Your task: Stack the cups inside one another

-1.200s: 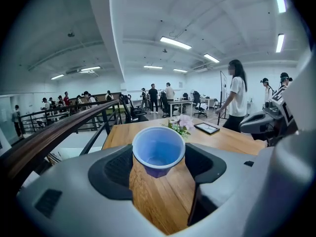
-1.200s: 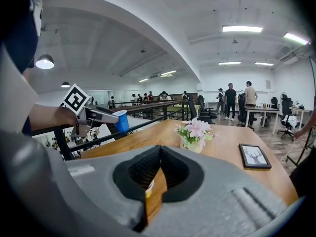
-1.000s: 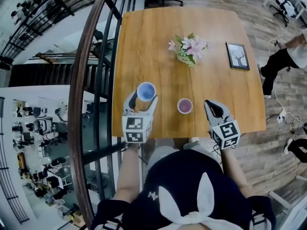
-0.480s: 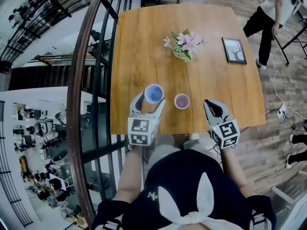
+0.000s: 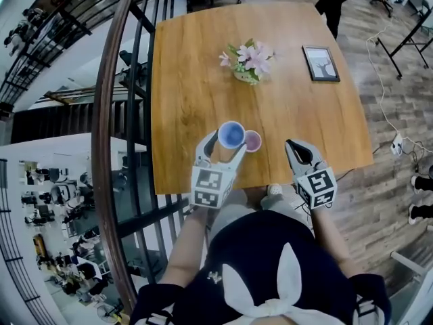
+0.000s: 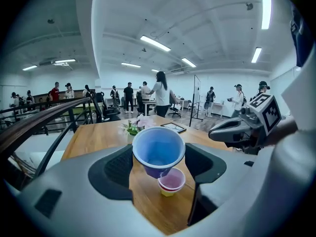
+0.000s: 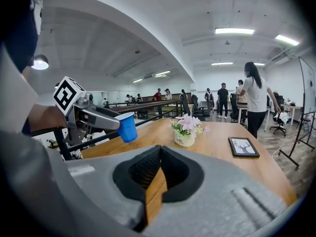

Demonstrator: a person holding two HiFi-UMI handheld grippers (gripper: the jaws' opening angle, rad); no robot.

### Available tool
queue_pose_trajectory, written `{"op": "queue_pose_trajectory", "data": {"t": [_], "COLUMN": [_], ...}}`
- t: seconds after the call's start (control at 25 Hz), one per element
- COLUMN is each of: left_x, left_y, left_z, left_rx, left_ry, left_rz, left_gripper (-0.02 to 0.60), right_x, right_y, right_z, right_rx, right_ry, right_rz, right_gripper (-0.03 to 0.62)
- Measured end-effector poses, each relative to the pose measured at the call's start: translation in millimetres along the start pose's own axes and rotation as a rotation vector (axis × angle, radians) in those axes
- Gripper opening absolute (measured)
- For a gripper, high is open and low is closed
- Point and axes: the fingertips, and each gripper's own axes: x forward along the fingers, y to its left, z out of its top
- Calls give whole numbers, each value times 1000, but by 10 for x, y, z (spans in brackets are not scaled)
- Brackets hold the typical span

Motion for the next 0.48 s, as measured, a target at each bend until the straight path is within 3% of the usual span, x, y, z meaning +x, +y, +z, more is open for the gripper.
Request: {"op": "queue_pose_trajectory", "data": {"t": [0.48], "left_x": [268], "left_y": [-288], "left_z": [-131], "left_rx": [28], "left_ry": [45], "left_rz": [-101], "left_gripper": [344], "right_x": [-102], "right_y": [-39], "right_z": [-51], "right_rx": [10], "right_ry": [6], "right_rz": [-34], "right_gripper": [-2]}}
